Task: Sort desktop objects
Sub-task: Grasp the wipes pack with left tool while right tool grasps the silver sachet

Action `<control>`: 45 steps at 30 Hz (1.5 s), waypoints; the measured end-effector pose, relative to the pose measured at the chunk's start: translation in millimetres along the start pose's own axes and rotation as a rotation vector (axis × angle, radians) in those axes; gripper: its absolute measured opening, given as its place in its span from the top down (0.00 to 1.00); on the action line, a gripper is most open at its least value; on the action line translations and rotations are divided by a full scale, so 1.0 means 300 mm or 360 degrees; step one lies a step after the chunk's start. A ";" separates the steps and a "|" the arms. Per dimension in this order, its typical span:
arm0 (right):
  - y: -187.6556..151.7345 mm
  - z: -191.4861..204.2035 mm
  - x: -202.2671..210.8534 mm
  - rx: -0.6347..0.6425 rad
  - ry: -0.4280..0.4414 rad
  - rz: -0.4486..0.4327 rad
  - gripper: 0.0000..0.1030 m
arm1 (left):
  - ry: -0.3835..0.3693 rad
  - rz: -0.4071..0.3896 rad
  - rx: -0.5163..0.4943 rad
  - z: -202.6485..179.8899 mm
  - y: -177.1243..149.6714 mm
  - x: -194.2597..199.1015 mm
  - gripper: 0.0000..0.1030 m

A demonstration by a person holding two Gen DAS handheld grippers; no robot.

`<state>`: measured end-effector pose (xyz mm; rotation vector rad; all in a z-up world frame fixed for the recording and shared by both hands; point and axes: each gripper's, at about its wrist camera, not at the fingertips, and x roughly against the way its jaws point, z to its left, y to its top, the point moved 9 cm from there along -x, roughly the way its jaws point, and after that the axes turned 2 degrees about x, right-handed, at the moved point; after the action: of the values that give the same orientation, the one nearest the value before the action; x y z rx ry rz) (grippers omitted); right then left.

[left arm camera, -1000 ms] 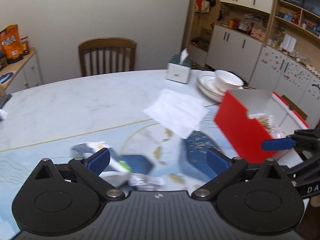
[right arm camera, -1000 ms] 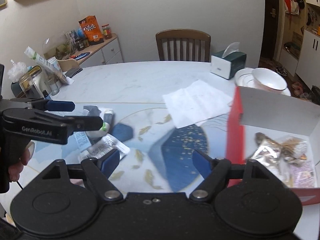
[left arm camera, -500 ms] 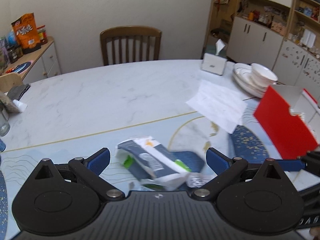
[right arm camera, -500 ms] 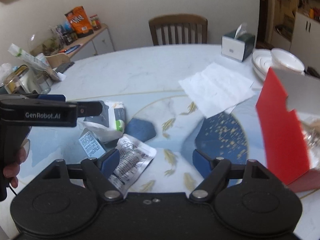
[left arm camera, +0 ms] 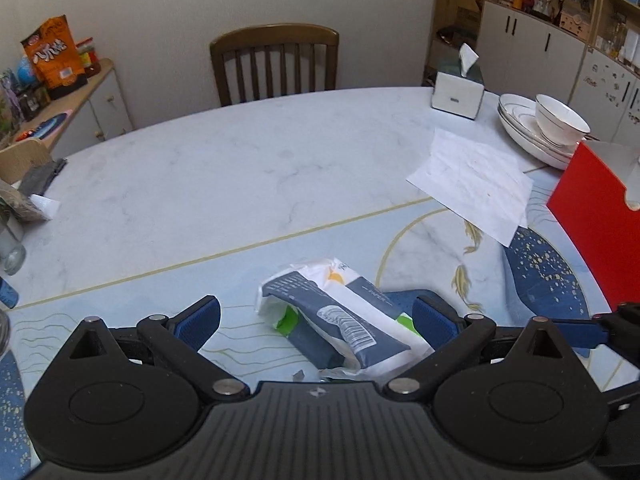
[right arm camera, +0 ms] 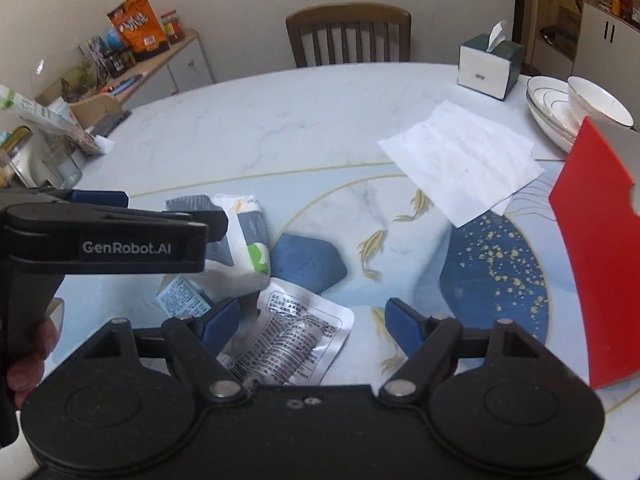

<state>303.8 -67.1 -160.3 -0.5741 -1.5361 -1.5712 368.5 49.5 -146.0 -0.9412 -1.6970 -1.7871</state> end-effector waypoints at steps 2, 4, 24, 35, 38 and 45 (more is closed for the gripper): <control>-0.002 0.006 -0.023 -0.0013 -0.0004 0.0029 0.23 | 0.0007 0.0015 -0.0003 0.001 -0.003 -0.011 0.00; -0.003 0.011 -0.044 -0.0001 -0.0031 0.0049 0.23 | 0.0008 0.0040 0.0016 0.007 -0.006 -0.026 0.00; -0.096 -0.073 -0.093 0.0128 -0.0124 0.0210 0.26 | -0.0118 0.0240 0.0155 -0.024 -0.030 -0.164 0.02; -0.123 -0.149 -0.060 0.0172 -0.0172 0.0195 0.42 | -0.0192 0.0302 0.0163 -0.048 -0.052 -0.206 0.34; -0.127 -0.169 -0.050 0.0167 -0.0175 0.0195 0.46 | -0.0218 0.0299 0.0164 -0.049 -0.046 -0.203 0.45; -0.144 -0.213 -0.026 0.0143 -0.0180 0.0190 0.48 | -0.0245 0.0280 0.0177 -0.046 -0.047 -0.182 0.64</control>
<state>287.8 -131.5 -200.5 -0.7007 -1.6173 -1.3927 390.7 31.6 -196.6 -1.1657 -1.7280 -1.5250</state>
